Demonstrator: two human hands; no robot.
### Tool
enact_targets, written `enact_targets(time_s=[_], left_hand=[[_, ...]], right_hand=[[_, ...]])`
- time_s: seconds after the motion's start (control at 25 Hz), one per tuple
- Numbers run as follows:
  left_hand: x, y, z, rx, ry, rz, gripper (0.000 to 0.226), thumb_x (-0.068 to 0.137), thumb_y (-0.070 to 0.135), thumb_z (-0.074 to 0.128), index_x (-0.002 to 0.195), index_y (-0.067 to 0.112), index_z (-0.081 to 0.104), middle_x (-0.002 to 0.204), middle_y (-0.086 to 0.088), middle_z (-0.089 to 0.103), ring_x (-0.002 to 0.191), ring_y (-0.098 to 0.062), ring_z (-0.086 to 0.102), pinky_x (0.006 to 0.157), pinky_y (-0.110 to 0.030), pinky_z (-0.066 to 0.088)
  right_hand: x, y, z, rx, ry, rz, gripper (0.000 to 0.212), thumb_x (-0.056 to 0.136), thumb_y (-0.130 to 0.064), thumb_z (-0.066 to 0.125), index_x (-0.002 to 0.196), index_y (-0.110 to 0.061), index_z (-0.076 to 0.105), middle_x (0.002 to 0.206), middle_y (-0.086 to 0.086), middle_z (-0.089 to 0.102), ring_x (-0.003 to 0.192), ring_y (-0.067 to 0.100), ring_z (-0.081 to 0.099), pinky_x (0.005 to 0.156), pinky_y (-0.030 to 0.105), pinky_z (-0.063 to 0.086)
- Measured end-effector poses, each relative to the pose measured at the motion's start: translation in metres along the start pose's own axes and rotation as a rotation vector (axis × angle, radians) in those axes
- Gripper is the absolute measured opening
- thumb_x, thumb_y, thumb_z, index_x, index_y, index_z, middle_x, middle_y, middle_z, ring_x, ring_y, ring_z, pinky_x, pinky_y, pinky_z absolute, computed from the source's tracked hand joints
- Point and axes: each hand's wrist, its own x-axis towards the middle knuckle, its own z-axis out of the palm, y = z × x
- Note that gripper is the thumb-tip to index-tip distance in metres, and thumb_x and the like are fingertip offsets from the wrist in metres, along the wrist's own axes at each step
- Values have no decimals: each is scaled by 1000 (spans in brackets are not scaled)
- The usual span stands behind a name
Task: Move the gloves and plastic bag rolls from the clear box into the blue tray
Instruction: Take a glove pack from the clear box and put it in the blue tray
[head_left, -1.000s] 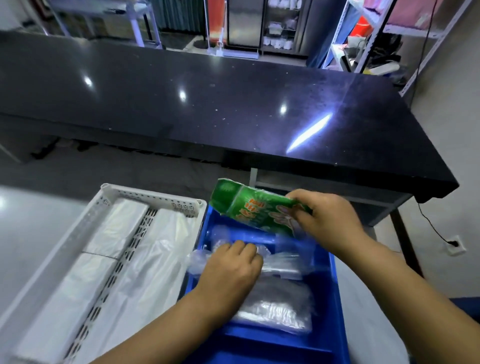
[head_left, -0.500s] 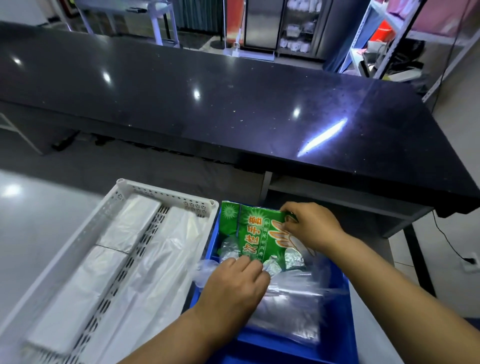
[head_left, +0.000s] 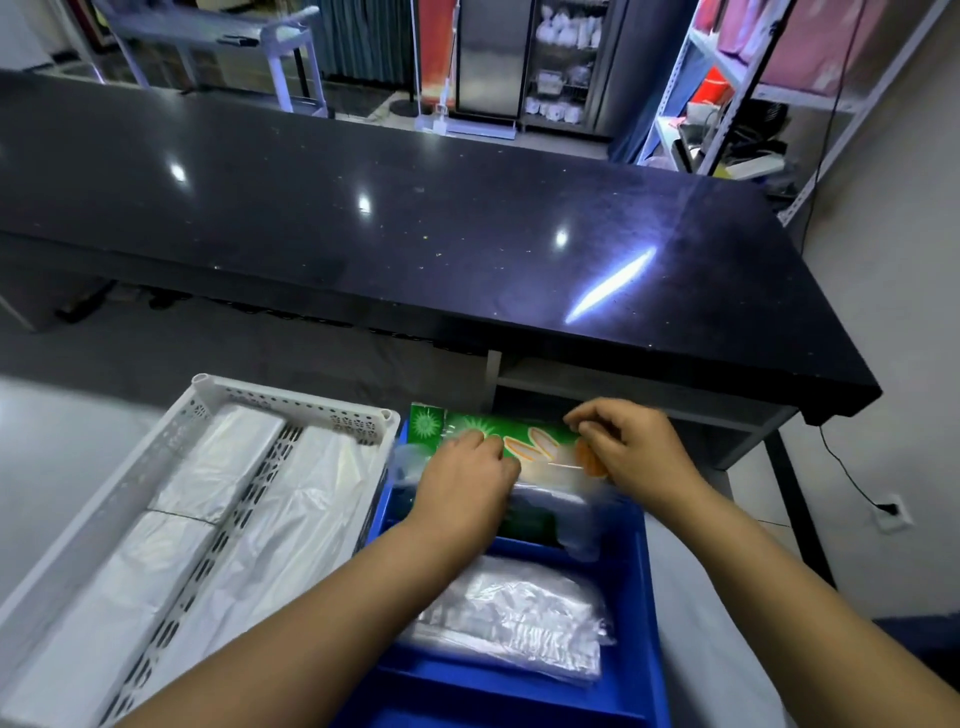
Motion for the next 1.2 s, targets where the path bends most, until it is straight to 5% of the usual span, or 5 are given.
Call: enact_targets(time_s=[0.28,0.56,0.76,0.96,1.2], left_hand=[[6,-7,28,-487,-339,-244,19,75,30,69,89,19,63,102,-4,64,88,-24,59,71,-31,47],[-33,-22,-1,-297,-20,-170,41,76,32,65,117,29,56,116,4,56,111,-19,48,83,-33,43],[-109,-51,-42,-119,165,-160,22,71,23,68,93,21,67,87,0,67,82,-24,61,62,-33,49],[-256,-116,-67,-17,212,-362,18,56,11,79,68,19,68,61,2,65,54,-22,61,40,-26,47],[-484,-203,-79,46,274,-677,6,67,18,68,72,18,67,68,-2,65,62,-25,62,50,-31,50]], right_hand=[[-42,9,17,-249,-102,-170,15,84,-14,63,95,-20,71,98,-3,71,95,17,61,83,32,45],[-46,-16,26,-428,7,-306,13,74,-5,72,83,-14,73,82,4,74,79,28,65,70,34,45],[-54,-88,56,-463,32,-474,8,71,-4,73,73,-11,72,67,9,70,62,33,64,53,35,50],[-91,-197,138,-521,-82,-727,8,71,-7,73,77,-12,72,66,7,69,59,32,64,50,35,53],[-176,-342,281,-687,-269,-973,13,66,-7,74,74,-16,72,64,3,69,56,27,62,49,29,50]])
